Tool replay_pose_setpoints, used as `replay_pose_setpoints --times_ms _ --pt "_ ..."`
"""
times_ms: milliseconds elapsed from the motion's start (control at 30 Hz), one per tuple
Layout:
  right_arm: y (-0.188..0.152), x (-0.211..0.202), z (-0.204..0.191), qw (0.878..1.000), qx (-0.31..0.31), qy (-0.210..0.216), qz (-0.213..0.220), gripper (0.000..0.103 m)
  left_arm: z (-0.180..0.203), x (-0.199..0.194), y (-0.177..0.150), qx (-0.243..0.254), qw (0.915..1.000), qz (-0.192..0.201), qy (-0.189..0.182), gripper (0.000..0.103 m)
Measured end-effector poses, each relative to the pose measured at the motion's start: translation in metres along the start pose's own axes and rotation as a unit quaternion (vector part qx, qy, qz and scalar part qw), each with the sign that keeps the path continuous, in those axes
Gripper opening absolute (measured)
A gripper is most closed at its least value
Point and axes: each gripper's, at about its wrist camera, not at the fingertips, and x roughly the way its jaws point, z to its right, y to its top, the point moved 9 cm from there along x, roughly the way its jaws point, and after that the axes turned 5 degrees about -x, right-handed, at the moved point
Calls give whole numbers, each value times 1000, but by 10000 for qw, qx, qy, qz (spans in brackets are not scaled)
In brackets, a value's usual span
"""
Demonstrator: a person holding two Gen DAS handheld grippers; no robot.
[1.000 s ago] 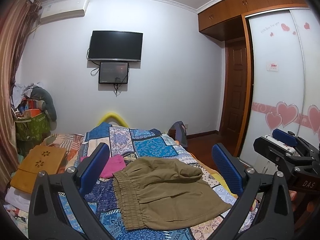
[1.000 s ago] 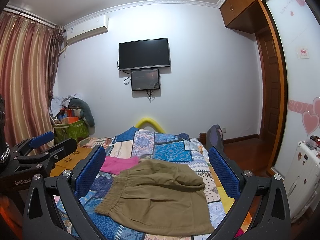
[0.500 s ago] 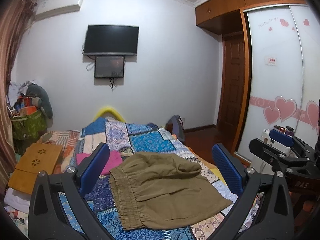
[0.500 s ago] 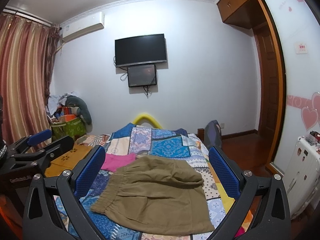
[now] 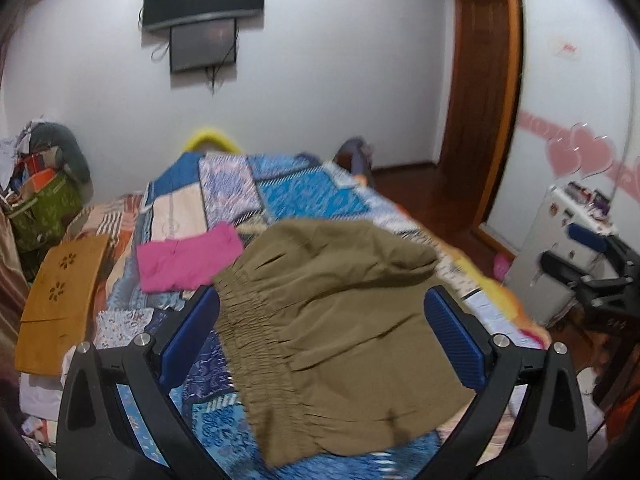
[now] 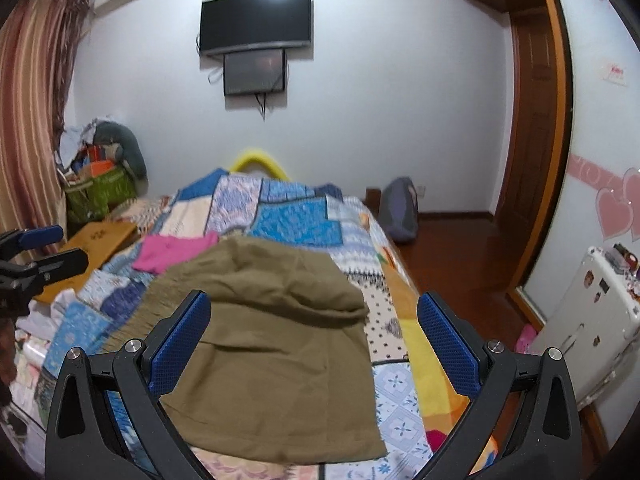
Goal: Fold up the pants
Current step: 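Grasp the elastic waistband with the left tool while the right tool grasps the pant leg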
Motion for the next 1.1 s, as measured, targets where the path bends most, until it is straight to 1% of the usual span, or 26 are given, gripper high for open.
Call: replay_pose_setpoints --times_ms 100,200,267,300,367,400,467,500,667,733,800,833,867,967,1000,1067,1100 --pt "-4 14 13 10000 9 65 -54 103 -20 31 -1 -47 9995 -297 137 103" --pt "-9 29 23 9997 92 137 -156 103 -36 60 -5 -49 9982 -591 127 103" --pt "-13 42 29 9994 132 115 -284 103 -47 79 -7 24 9971 -716 272 103" --pt "-16 52 33 9992 132 121 -367 103 -54 89 -10 72 9961 -778 411 103" --pt "-22 68 37 9985 104 135 -514 98 -63 106 -14 112 9943 -910 550 103" --pt "-26 76 38 9979 91 180 -614 93 -66 113 -17 104 9934 -990 567 102" --pt "-38 99 43 9948 114 317 -958 90 -73 130 -25 93 9910 -1207 570 96" --pt "-45 110 43 9927 132 388 -1133 87 -77 139 -30 113 9895 -1324 563 95" --pt "-79 151 47 9770 272 810 -1953 75 -93 170 -49 90 9845 -1674 515 94" --pt "-93 166 49 9678 444 982 -2273 58 -99 182 -61 -46 9808 -1917 363 94" --pt "-104 177 49 9606 479 1074 -2517 49 -101 192 -72 -152 9768 -2122 224 94" --pt "-107 181 48 9602 434 1073 -2543 46 -101 197 -77 -168 9751 -2204 186 94" --pt "-106 183 47 9618 316 1057 -2506 45 -101 200 -81 -165 9743 -2241 167 94" --pt "-104 181 42 9652 -69 985 -2421 40 -98 202 -84 -199 9757 -2181 84 94" --pt "-105 181 41 9659 -154 961 -2398 36 -97 203 -84 -227 9756 -2185 71 94" --pt "-107 178 46 9676 -241 827 -2374 22 -96 205 -84 -266 9759 -2167 44 93" --pt "-109 174 48 9681 -231 780 -2372 11 -97 206 -84 -270 9761 -2155 57 93"
